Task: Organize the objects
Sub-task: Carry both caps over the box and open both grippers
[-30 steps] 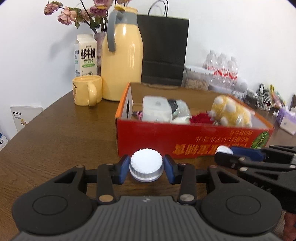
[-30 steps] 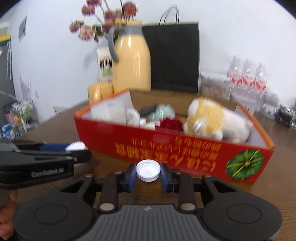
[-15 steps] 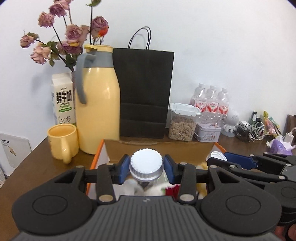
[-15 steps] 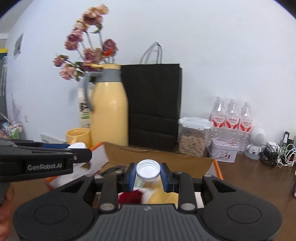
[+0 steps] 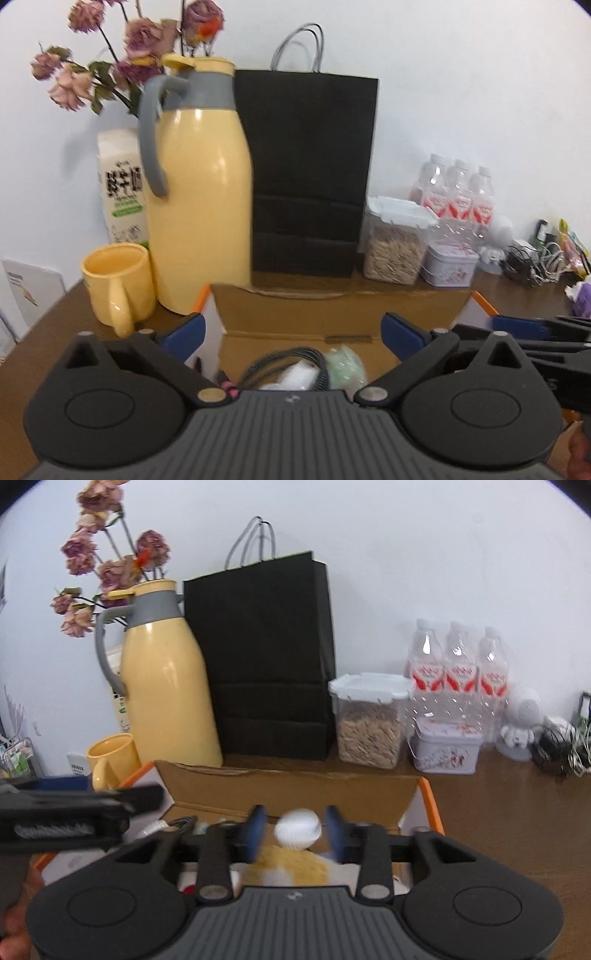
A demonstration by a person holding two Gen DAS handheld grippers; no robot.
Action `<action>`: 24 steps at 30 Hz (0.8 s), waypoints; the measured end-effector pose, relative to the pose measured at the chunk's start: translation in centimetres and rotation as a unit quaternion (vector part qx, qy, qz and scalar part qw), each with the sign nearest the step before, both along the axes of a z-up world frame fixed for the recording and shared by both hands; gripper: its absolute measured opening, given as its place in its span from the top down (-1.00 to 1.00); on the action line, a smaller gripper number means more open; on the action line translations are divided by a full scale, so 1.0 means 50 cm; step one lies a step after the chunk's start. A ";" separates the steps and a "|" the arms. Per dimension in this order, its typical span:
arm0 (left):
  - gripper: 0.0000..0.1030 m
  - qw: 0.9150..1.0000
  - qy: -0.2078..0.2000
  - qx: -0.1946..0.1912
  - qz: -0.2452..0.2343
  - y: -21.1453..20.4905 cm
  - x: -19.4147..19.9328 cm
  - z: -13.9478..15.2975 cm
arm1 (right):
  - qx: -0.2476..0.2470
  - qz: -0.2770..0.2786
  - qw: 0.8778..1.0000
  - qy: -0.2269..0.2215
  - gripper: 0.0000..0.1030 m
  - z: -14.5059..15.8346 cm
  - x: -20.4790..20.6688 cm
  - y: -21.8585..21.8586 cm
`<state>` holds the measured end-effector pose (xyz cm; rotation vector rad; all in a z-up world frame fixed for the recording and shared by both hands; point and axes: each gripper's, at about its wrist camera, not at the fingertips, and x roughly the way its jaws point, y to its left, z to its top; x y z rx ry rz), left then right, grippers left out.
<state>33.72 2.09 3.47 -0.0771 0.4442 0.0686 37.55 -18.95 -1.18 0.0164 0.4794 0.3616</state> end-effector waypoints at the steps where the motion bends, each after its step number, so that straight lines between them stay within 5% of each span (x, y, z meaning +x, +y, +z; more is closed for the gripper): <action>1: -1.00 1.000 0.003 0.000 0.001 0.004 0.000 0.003 | 0.000 -0.006 1.000 -0.004 -0.41 0.001 -0.001 -0.004; 2: -1.00 1.000 0.007 0.000 0.001 0.007 0.001 0.007 | 0.000 -0.011 1.000 -0.007 -0.60 0.002 -0.002 -0.007; 10: -1.00 1.000 0.022 0.013 -0.002 0.013 -0.012 0.018 | -0.008 -0.015 1.000 -0.011 -1.00 0.011 -0.012 -0.010; 24: -1.00 0.999 0.020 0.026 -0.005 0.016 -0.174 0.064 | -0.033 -0.012 0.999 -0.028 -1.00 0.076 -0.184 -0.031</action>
